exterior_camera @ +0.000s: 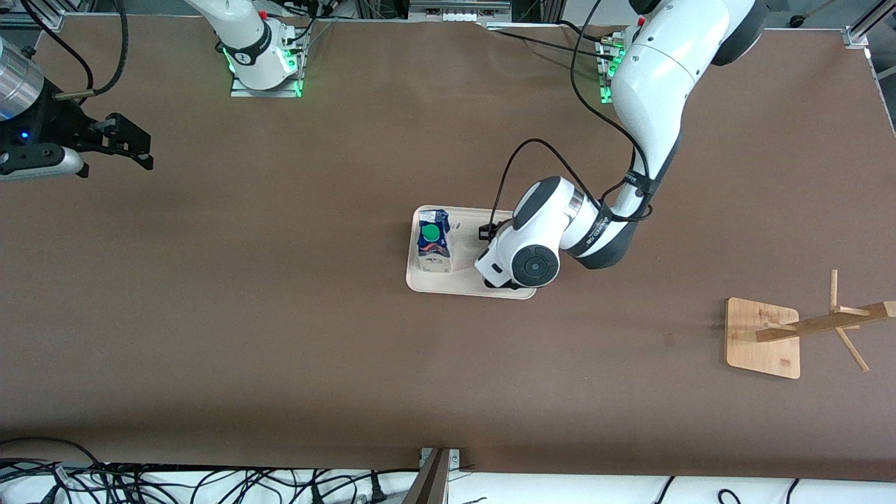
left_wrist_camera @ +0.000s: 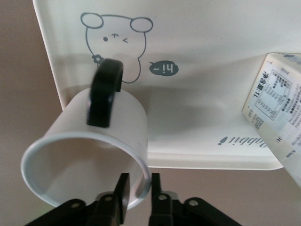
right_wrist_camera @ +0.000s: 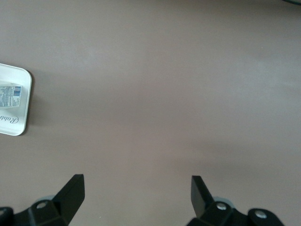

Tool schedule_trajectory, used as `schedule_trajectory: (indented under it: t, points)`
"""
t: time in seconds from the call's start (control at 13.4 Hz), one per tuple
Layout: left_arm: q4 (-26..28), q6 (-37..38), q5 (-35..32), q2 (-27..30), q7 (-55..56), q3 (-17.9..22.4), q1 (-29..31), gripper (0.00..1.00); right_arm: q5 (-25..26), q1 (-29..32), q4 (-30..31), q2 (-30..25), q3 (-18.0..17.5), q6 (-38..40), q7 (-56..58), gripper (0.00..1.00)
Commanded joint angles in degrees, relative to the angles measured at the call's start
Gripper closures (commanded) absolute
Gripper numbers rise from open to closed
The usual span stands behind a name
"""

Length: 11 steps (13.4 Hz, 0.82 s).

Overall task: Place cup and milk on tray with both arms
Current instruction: 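Lower the mug onto the tray and open the left gripper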

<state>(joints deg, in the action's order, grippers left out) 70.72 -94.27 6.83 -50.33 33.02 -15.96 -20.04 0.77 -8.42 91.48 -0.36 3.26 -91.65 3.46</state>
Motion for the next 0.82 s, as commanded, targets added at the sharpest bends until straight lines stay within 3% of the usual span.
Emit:
schedule_trajectory:
  t: [0.0, 0.45, 0.67, 0.75]
  points:
    - [-1.99, 0.49, -1.21, -0.91, 0.03, 0.40, -0.53, 0.00, 0.37, 0.34, -1.13, 0.45, -0.36, 0.42, -0.65, 0.00]
    - [-2.77, 4.07, -1.47, 3.39, 0.47, 0.40, 1.83, 0.00, 0.37, 0.34, -1.13, 0.36, -0.45, 0.42, -0.65, 0.00]
    - [-3.30, 10.59, -2.17, 9.69, 0.03, 0.84, 4.21, 0.00, 0.37, 0.34, -1.13, 0.45, -0.45, 0.42, -0.65, 0.00]
    - [-3.04, 11.21, -6.18, 13.47, -0.06, 0.93, 4.56, 0.00, 0.37, 0.34, -1.13, 0.45, -0.45, 0.42, -0.65, 0.00]
